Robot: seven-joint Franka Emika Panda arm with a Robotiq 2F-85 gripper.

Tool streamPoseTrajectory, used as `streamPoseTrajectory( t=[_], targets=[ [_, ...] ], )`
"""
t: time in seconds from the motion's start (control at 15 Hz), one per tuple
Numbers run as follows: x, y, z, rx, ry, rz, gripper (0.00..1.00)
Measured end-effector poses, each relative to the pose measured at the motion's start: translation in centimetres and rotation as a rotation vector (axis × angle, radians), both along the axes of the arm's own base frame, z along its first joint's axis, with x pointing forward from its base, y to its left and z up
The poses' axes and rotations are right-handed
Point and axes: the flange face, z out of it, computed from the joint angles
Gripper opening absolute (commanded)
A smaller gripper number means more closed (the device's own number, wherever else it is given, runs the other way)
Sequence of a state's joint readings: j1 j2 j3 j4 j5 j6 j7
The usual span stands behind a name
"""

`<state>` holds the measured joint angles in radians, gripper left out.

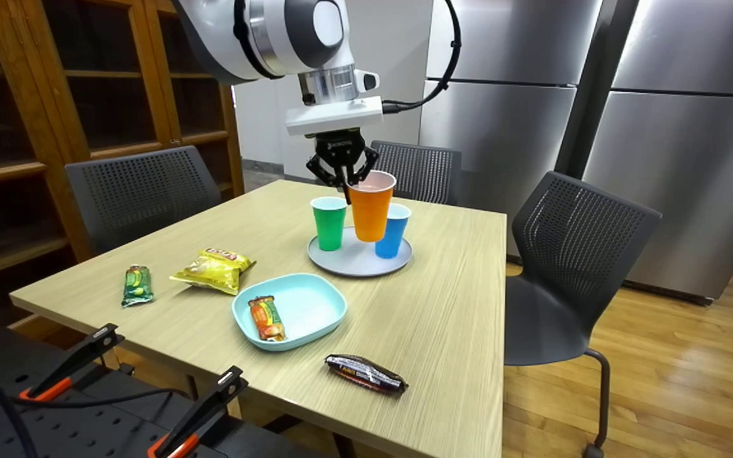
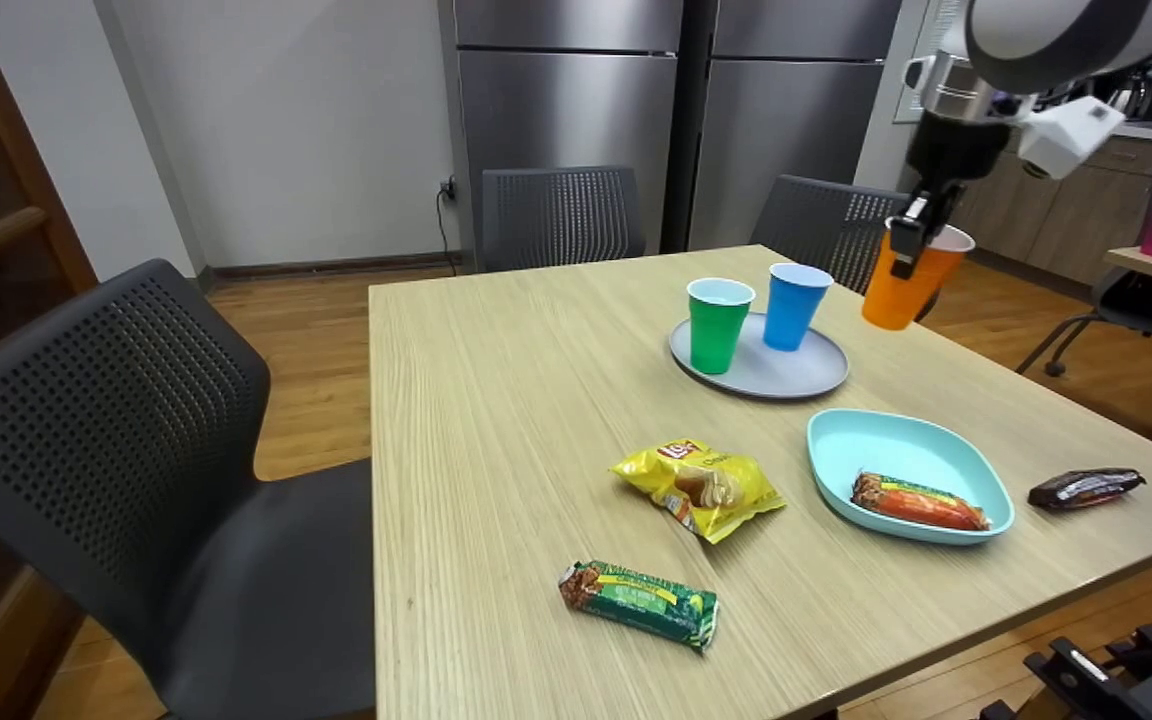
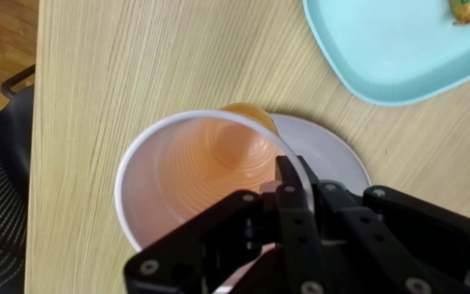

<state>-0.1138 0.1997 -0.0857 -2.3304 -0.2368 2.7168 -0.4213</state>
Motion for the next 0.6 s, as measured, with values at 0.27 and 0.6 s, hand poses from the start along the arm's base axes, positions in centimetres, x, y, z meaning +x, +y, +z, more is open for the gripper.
streamPoseTrajectory(
  t=[0.27, 0.6],
  targets=[
    [6.3, 5.5, 2.5, 0.012, -0.026, -0.007, 0.01],
    [9.3, 5.9, 5.1, 0.018, -0.031, -0.029, 0.01]
  ],
)
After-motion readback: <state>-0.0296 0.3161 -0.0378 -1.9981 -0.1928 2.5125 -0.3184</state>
